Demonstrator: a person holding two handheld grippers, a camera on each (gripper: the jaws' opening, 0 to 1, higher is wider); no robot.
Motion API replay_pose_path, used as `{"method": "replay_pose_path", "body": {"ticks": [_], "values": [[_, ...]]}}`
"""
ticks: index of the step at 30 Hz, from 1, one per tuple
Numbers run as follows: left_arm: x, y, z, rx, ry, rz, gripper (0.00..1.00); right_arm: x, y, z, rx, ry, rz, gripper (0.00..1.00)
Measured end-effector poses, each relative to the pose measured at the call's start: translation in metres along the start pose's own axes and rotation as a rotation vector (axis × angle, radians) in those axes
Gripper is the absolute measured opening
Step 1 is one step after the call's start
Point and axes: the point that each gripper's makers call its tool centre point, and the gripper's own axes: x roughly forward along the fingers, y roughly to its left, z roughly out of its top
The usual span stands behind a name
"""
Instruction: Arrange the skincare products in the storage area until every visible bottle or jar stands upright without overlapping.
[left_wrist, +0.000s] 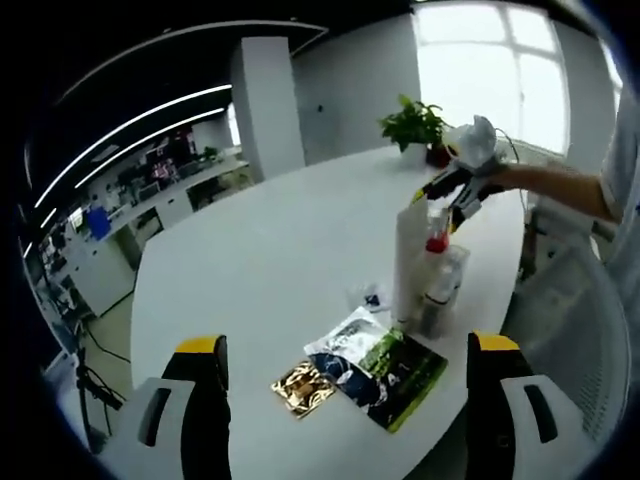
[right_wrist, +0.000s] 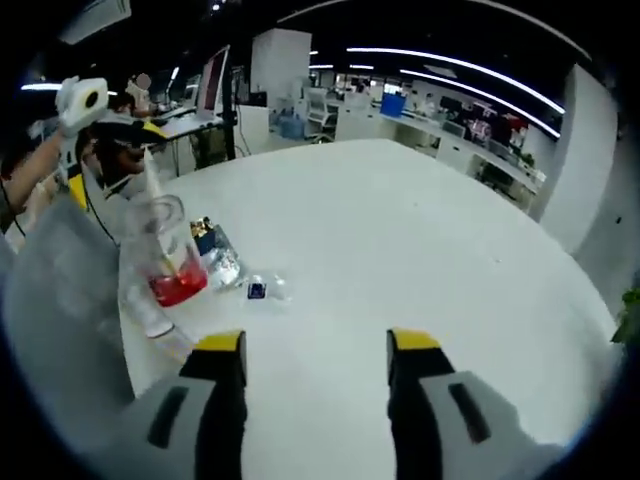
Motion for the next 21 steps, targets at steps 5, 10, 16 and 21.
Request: {"method": "replay_pose_path", "body": {"ticks": [5, 10, 16, 21], "values": [[0.0, 0.002, -0.003, -0.005, 0.016, 0.009, 0.97, 0.018, 0.001, 0.0, -0.017, 0.014, 0.053, 0.48], [-0.003, 0.005, -0.003, -0.01, 0.022, 0.03, 0.97, 0.037, 0.007, 0.002, -0.047, 0.032, 0.123, 0.43], [-0.001, 0.009, -0.007, -0.015, 0.037, 0.037, 0.97, 0.058, 0.011, -0.003, -0.059, 0.062, 0.173, 0.36], [0.001, 0.009, -0.009, -0.027, 0.046, 0.041, 0.97, 0.073, 0.014, -0.003, -0.063, 0.051, 0.233, 0.29]]}}
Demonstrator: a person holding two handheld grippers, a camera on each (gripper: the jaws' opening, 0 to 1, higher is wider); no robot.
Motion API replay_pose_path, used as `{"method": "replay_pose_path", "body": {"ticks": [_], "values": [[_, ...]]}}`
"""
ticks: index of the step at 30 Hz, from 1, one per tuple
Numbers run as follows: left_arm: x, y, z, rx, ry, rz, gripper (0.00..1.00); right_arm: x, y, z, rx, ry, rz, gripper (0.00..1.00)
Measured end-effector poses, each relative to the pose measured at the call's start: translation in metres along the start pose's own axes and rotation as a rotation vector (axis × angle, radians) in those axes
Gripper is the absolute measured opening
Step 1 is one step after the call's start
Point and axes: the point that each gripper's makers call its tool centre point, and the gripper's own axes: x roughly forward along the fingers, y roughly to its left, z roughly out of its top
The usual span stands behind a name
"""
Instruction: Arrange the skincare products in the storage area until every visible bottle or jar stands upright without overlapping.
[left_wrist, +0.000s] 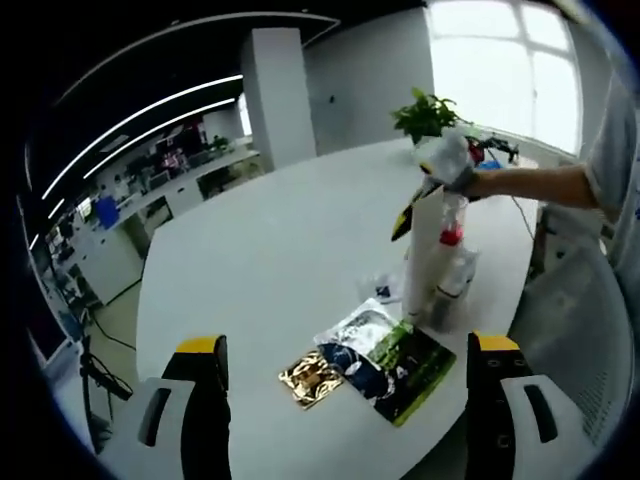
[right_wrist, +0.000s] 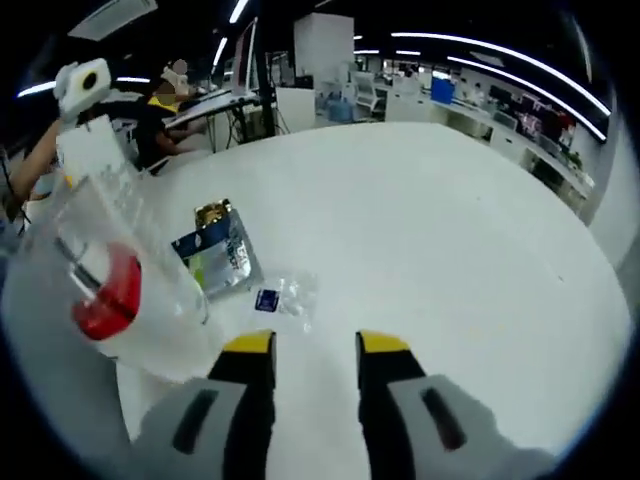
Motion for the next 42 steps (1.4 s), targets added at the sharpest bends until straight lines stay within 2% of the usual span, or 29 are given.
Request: {"method": "replay_pose_path", "body": {"ticks": [8, 17, 22, 30, 35, 42], "values": [[0.003, 0.002, -0.003, -0.016, 0.013, 0.011, 0.97, 0.024, 0.013, 0.001, -0.036, 0.025, 0.11, 0.2], [0.004, 0.006, -0.008, -0.039, 0.022, 0.013, 0.96, 0.04, 0.027, 0.001, -0.099, 0.058, 0.188, 0.16], [0.009, 0.008, -0.014, -0.037, 0.038, -0.009, 0.96, 0.048, 0.027, -0.001, -0.109, 0.081, 0.195, 0.15], [0.016, 0.018, -0.014, -0.025, 0.029, -0.05, 0.95, 0.055, 0.026, 0.002, -0.111, 0.095, 0.187, 0.16], [0.028, 0.026, -0.012, -0.017, 0.022, -0.083, 0.94, 0.058, 0.022, 0.003, -0.13, 0.121, 0.166, 0.17], [0.05, 0.032, -0.006, 0.012, 0.024, -0.119, 0.94, 0.061, 0.007, 0.005, -0.076, 0.115, 0.126, 0.17]]}}
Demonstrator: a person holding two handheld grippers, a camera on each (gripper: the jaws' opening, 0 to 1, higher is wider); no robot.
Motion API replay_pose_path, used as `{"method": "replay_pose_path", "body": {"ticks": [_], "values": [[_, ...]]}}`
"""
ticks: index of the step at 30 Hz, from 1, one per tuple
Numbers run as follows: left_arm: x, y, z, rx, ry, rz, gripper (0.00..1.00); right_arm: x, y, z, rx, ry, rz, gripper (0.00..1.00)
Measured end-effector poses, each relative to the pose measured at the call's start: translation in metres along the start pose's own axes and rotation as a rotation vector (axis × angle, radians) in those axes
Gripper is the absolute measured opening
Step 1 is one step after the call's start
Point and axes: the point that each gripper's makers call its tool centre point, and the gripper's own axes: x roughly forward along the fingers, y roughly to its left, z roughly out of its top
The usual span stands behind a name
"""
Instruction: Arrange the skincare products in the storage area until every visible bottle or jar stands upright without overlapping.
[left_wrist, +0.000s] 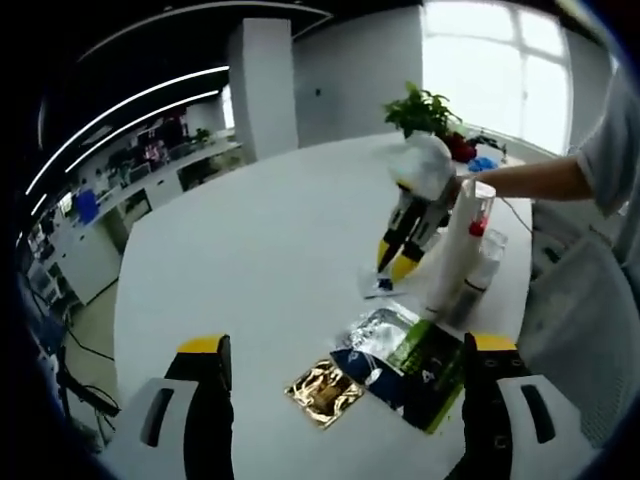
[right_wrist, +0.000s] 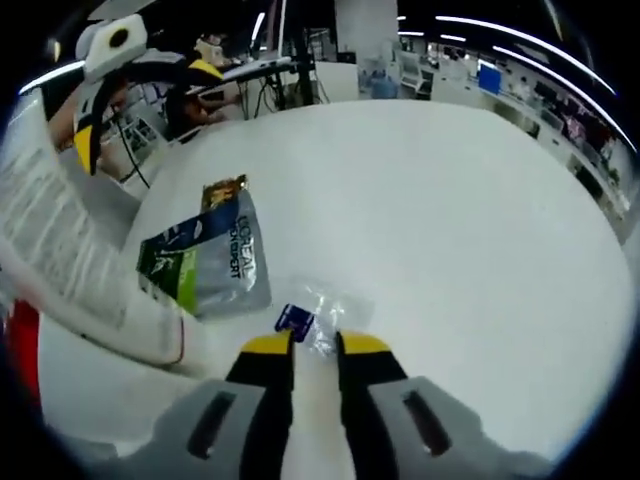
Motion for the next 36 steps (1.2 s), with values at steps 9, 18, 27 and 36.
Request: {"method": "replay_pose_path", "body": {"ticks": [9, 18, 27, 36], "values": [[0.032, 0.013, 0.002, 0.018, 0.035, -0.03, 0.91, 0.007, -0.015, 0.008, 0.045, -0.002, -0.032, 0.17], [0.07, 0.021, 0.001, 0.049, 0.097, -0.059, 0.85, 0.016, -0.024, 0.02, 0.061, 0.008, -0.045, 0.17], [0.109, 0.018, 0.004, 0.105, 0.165, -0.09, 0.78, 0.021, -0.032, 0.027, 0.126, 0.019, -0.049, 0.16], [0.145, 0.008, 0.003, 0.139, 0.224, -0.113, 0.69, 0.022, -0.032, 0.027, 0.218, 0.052, -0.049, 0.14]]}}
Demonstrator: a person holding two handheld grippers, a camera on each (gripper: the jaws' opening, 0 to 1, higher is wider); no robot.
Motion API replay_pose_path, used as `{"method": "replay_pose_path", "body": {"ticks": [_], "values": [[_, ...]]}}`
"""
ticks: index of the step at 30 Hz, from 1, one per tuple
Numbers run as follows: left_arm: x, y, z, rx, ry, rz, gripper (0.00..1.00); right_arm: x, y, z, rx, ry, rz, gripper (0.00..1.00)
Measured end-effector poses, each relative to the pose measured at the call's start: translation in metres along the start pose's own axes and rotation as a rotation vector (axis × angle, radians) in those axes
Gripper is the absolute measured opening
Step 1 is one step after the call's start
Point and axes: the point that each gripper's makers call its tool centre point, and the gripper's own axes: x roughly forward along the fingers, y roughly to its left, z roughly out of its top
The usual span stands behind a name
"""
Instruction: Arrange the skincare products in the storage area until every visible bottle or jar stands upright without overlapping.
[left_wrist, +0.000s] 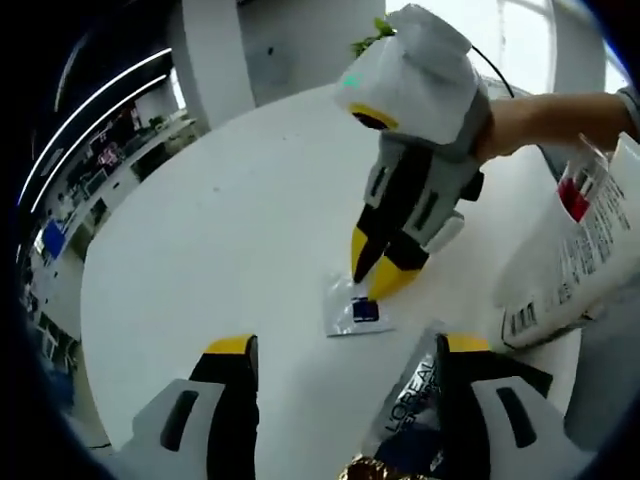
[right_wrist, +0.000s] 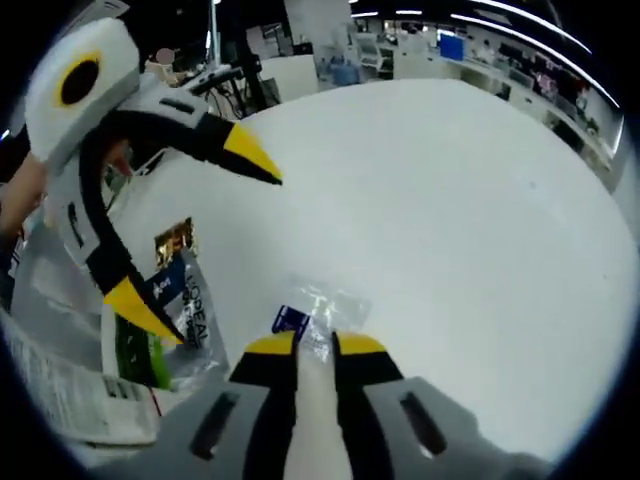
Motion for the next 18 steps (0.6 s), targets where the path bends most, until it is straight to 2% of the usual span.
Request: {"method": "replay_pose_path", "body": {"ticks": [2, 4, 6, 11, 18], "values": [[0.009, 0.003, 0.0, 0.0, 0.007, -0.01, 0.67, 0.001, -0.002, 0.001, 0.009, 0.003, -0.003, 0.13], [0.014, 0.0, 0.001, 0.003, 0.018, -0.012, 0.66, 0.0, 0.006, 0.001, 0.032, 0.006, -0.008, 0.13], [0.018, -0.005, 0.003, 0.005, 0.027, -0.018, 0.66, 0.0, 0.005, 0.001, 0.049, 0.009, -0.007, 0.12], [0.031, -0.001, 0.007, 0.025, 0.035, -0.028, 0.63, -0.001, 0.002, 0.002, 0.11, -0.001, -0.001, 0.11], [0.041, -0.012, 0.009, 0.062, 0.075, -0.036, 0.6, 0.0, 0.0, 0.001, 0.172, -0.014, 0.012, 0.11]]}}
